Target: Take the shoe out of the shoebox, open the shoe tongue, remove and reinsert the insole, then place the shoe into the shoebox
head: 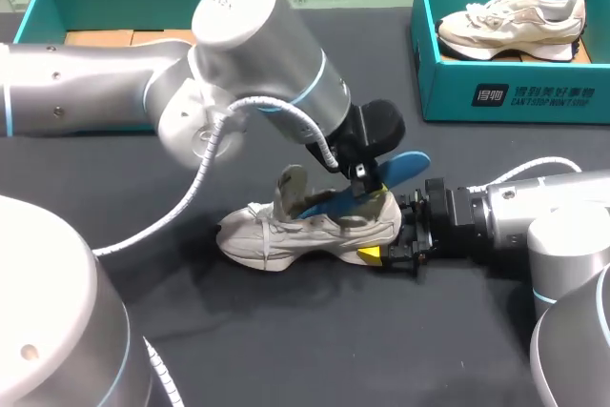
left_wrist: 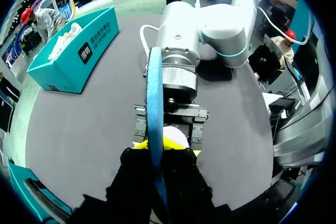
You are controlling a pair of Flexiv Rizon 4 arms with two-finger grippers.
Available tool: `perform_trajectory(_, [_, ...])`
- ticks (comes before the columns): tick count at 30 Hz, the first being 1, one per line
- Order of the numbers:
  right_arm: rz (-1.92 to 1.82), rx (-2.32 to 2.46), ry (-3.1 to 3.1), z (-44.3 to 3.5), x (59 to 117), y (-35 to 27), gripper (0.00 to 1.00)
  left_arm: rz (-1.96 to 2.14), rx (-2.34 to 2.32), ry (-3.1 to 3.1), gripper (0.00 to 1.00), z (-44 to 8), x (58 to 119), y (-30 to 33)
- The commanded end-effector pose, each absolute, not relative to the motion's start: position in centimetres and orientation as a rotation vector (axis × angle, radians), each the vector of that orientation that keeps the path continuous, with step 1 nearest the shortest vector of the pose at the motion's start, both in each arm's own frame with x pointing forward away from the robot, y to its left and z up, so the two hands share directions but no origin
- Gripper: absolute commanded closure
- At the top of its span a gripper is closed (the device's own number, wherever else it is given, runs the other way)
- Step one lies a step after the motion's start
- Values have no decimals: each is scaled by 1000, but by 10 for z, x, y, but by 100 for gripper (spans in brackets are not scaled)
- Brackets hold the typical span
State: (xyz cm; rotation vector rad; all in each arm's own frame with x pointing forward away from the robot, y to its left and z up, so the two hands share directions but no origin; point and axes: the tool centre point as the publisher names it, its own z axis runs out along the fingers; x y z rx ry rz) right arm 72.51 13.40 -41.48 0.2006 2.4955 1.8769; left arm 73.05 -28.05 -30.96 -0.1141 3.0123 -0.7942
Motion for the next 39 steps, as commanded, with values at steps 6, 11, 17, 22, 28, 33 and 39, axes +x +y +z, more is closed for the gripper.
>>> perform_trajectory(6, [1873, 203, 2499, -416, 724, 134, 100, -811, -104, 3026, 100, -289, 722, -300])
perform_trajectory(11, [1873, 203, 2499, -416, 724, 134, 100, -882, -107, 3054, 100, -276, 721, -306])
perform_trajectory(17, [1873, 203, 2499, -416, 724, 134, 100, -981, -73, 3082, 100, -250, 720, -316])
perform_trajectory(22, [1873, 203, 2499, -416, 724, 134, 100, -1017, -92, 3075, 100, -224, 713, -324])
perform_trajectory(28, [1873, 203, 2499, -416, 724, 134, 100, -1187, 39, 3051, 100, -189, 705, -323])
perform_trajectory(33, [1873, 203, 2499, -416, 724, 134, 100, -1187, 39, 3051, 100, -189, 705, -323])
perform_trajectory(39, [1873, 203, 2499, -416, 724, 134, 100, -1187, 39, 3051, 100, -189, 705, -323])
